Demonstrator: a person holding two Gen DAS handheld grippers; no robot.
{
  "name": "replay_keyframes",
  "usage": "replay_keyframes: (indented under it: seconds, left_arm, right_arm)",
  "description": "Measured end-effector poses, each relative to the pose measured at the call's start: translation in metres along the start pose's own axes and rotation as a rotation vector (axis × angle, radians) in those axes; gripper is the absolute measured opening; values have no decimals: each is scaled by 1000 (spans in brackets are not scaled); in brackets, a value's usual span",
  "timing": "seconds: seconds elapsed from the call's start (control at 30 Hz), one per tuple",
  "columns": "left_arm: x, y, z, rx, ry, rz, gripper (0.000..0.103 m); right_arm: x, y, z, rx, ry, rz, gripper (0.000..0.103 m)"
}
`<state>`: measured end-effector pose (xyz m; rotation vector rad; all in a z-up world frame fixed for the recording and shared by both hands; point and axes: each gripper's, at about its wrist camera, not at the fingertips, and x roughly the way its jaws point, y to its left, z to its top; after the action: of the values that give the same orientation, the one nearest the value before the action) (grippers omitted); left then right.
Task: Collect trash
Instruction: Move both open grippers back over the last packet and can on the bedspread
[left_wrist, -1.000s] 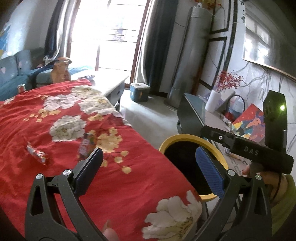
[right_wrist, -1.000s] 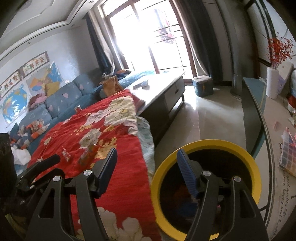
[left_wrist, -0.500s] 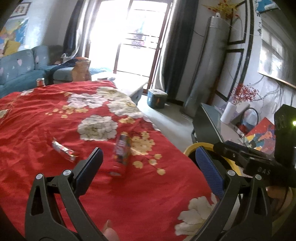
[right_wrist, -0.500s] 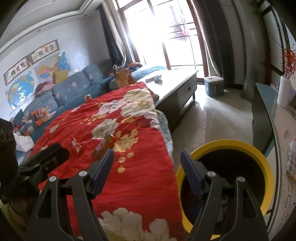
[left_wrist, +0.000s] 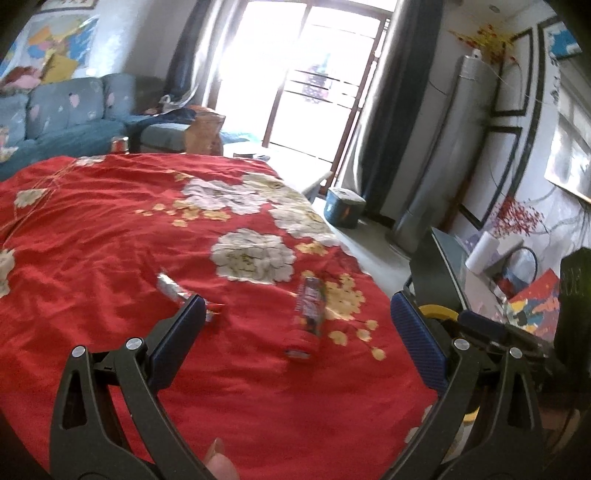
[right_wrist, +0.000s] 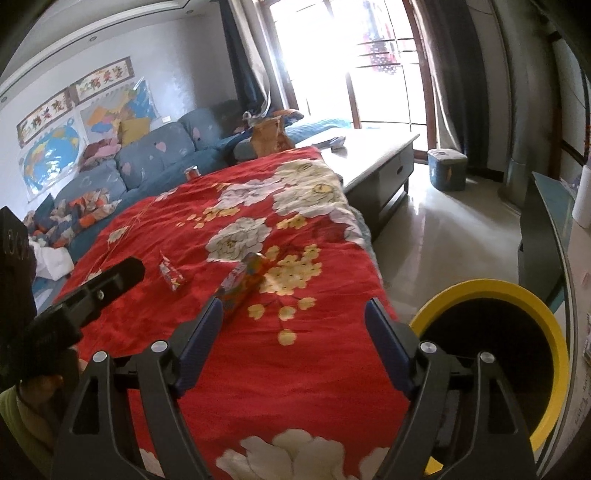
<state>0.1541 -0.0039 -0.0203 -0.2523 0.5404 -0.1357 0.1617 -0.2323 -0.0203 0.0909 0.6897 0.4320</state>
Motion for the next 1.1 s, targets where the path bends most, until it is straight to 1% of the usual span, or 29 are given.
replay_keyframes:
  seconds: [0.4, 0.6, 0.73, 0.9, 0.93, 1.1]
  left_arm:
    - [1, 48, 3, -112, -3, 63, 92]
    - [5, 67, 2, -160, 5, 88, 92]
    - [11, 80, 0, -190, 20, 112, 92]
    - [23, 95, 0, -252, 46, 102, 92]
    - [26, 98, 0, -266, 54, 94, 91]
    - [45, 106, 2, -320, 97, 69, 75]
  right_arm:
    - [27, 29, 5, -51, 35, 10, 76]
    - [44, 40, 8, -67, 52, 6, 76]
    - [61, 46, 9, -73, 80, 3, 76]
    - [84, 55, 9, -83, 117, 19, 76]
    - [90, 57, 9, -83, 127, 24, 76]
    - [115, 62, 8, -52, 177, 45, 76]
